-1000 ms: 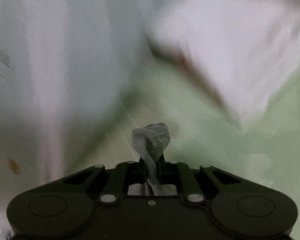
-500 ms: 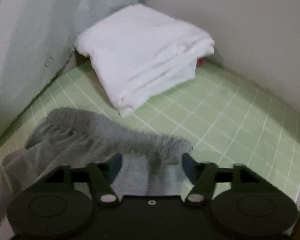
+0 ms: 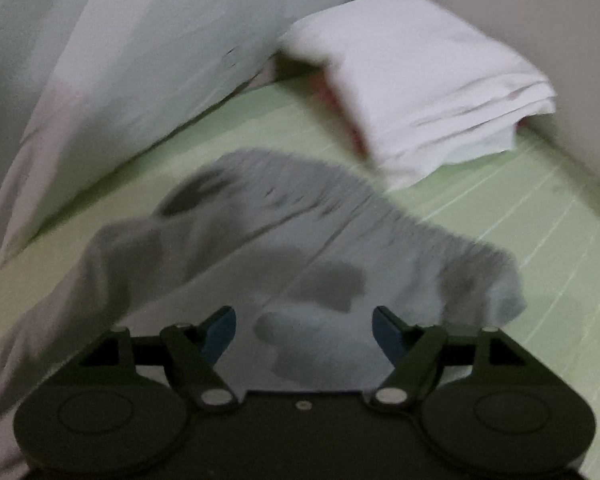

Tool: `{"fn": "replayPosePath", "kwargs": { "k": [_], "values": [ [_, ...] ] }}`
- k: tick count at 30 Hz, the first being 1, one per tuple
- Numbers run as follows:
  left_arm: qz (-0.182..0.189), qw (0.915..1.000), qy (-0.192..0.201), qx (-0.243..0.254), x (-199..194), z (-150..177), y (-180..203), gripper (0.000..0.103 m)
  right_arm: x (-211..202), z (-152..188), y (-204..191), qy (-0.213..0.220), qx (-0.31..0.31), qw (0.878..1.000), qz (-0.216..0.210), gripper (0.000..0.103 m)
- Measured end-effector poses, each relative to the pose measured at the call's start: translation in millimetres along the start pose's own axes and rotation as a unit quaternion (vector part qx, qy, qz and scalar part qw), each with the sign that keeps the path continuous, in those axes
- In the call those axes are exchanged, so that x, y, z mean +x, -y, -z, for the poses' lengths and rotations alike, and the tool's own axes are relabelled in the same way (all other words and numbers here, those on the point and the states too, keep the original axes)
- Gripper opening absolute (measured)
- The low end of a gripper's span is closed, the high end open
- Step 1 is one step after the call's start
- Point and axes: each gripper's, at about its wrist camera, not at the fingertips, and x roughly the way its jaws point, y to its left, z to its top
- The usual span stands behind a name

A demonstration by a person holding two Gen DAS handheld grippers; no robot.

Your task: Fold clothes

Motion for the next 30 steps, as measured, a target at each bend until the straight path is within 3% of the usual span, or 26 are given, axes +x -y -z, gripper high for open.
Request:
{"fn": "replayPosePath", "kwargs": {
  "k": [3,8,9,10,11,16,20,25,30],
  "values": [
    [0.010,0.9999,0.000,0.003,0,3,0,0.087,-11,14,-14,-0.006,-0.016,1.000,-0.017,0.076],
    [0.045,0.9990,0.000,0.006,0,8,-4,0.059,-29,37,-37,-0.016,-0.042,0.998,-0.045,0.076],
    [0.050,0.9986,0.004,0.014,-1,8,-4,0.043,-34,42,-41,-0.016,-0.047,0.998,-0.048,0.076],
    [0.054,0.9983,0.006,0.023,-1,9,-4,0.018,-39,47,-45,-0.017,-0.051,0.997,-0.051,0.076],
    [0.058,0.9978,0.008,0.030,-2,10,-4,0.003,-43,53,-48,-0.017,-0.057,0.997,-0.053,0.076],
    [0.064,0.9967,0.011,0.047,2,5,-23,0.005,-69,84,-66,-0.020,-0.076,0.995,-0.057,0.076],
    [0.048,0.9979,0.016,0.041,12,-12,-58,0.005,-88,103,-75,-0.021,-0.072,0.996,-0.048,0.076],
    [0.041,0.9983,0.027,0.033,21,-63,-112,0.005,-110,127,-84,-0.020,-0.054,0.998,-0.028,0.076],
    [0.026,0.9964,0.055,0.059,27,-112,-146,0.005,-128,156,-93,-0.021,-0.030,0.999,-0.008,0.076]
  ]
}}
